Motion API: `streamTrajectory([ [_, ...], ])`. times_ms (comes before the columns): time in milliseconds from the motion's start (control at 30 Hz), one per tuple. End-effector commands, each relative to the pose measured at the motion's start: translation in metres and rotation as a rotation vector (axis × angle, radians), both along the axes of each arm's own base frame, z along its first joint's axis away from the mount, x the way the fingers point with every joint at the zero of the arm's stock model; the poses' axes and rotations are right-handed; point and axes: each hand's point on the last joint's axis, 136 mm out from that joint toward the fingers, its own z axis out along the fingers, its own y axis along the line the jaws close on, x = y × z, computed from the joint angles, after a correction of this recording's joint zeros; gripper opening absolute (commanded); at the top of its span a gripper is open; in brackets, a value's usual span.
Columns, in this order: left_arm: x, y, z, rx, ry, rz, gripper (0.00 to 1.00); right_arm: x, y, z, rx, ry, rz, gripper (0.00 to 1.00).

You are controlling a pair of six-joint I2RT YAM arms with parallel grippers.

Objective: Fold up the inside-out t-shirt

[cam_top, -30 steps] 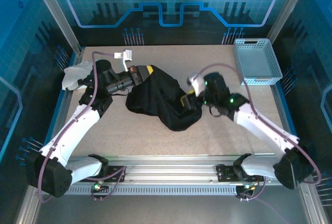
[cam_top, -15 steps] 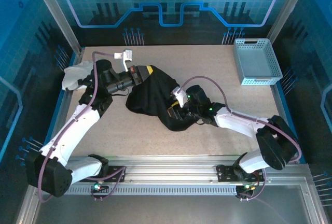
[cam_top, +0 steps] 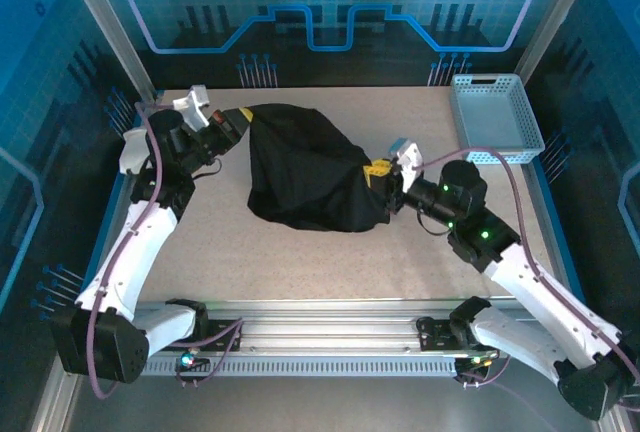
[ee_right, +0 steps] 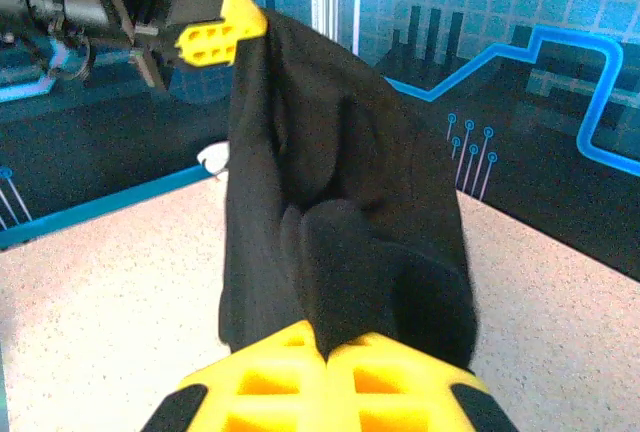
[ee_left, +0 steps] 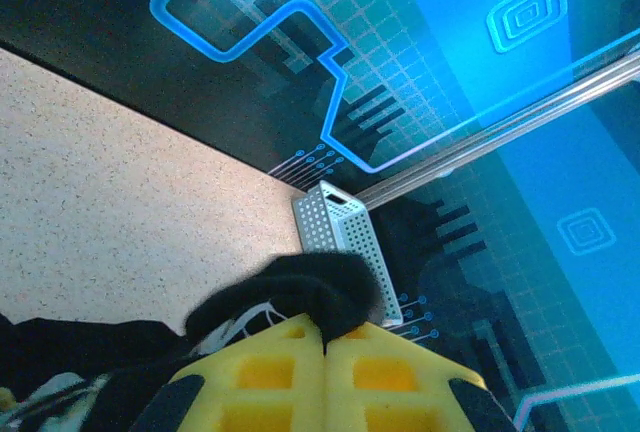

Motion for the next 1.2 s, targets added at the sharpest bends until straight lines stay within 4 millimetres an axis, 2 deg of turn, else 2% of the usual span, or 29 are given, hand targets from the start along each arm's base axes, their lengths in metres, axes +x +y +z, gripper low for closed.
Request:
streamTrajectory([
  [0,-0.002,0.003,0.036,-0.032,-0.094,0.012,0.00,-0.007,0.004,-0.078,-0.107,0.109,0.040,0.02],
  [100,-0.001,-0.003,0.038,-0.046,-0.104,-0.027,0.00,-0.020,0.015,-0.110,-0.172,0.120,0.107,0.09],
  [167,-0.002,-0.007,0.040,-0.051,-0.123,-0.053,0.00,-0.034,0.027,-0.123,-0.235,0.120,0.186,0.17],
  [233,-0.003,-0.012,0.043,-0.053,-0.141,-0.085,0.00,-0.045,0.040,-0.124,-0.276,0.120,0.256,0.24],
  [300,-0.006,-0.017,0.046,-0.056,-0.160,-0.126,0.00,-0.044,0.046,-0.114,-0.255,0.111,0.272,0.30],
  [400,-0.014,-0.028,0.049,-0.068,-0.189,-0.202,0.00,-0.026,0.045,-0.084,-0.137,0.060,0.224,0.44],
  [500,-0.022,-0.035,0.051,-0.077,-0.226,-0.257,0.00,0.016,0.037,-0.059,0.028,0.108,0.102,0.55],
  [567,-0.025,-0.037,0.050,-0.080,-0.235,-0.276,0.00,0.045,0.039,-0.058,0.056,0.187,0.052,0.59],
  [600,-0.027,-0.038,0.050,-0.081,-0.237,-0.284,0.00,0.055,0.046,-0.058,0.055,0.220,0.063,0.60],
  [667,-0.028,-0.040,0.049,-0.083,-0.237,-0.291,0.00,0.070,0.064,-0.059,0.060,0.264,0.111,0.63],
  [700,-0.029,-0.040,0.049,-0.082,-0.237,-0.295,0.00,0.075,0.074,-0.060,0.071,0.276,0.144,0.70],
  [767,-0.030,-0.042,0.048,-0.081,-0.236,-0.301,0.00,0.085,0.091,-0.065,0.083,0.307,0.193,0.73],
  [867,-0.031,-0.043,0.045,-0.077,-0.229,-0.305,0.00,0.098,0.114,-0.061,0.096,0.295,0.255,0.71],
  [967,-0.030,-0.043,0.041,-0.069,-0.220,-0.306,0.00,0.106,0.135,-0.059,0.098,0.303,0.310,0.64],
  [1000,-0.031,-0.043,0.041,-0.066,-0.219,-0.305,0.00,0.110,0.140,-0.060,0.092,0.308,0.310,0.57],
  [1067,-0.030,-0.043,0.039,-0.060,-0.217,-0.302,0.00,0.122,0.140,-0.060,0.093,0.305,0.280,0.38],
  [1133,-0.030,-0.043,0.037,-0.053,-0.212,-0.298,0.00,0.129,0.129,-0.054,0.103,0.295,0.251,0.19],
  [1167,-0.030,-0.042,0.036,-0.047,-0.210,-0.291,0.00,0.129,0.124,-0.049,0.107,0.284,0.244,0.14],
])
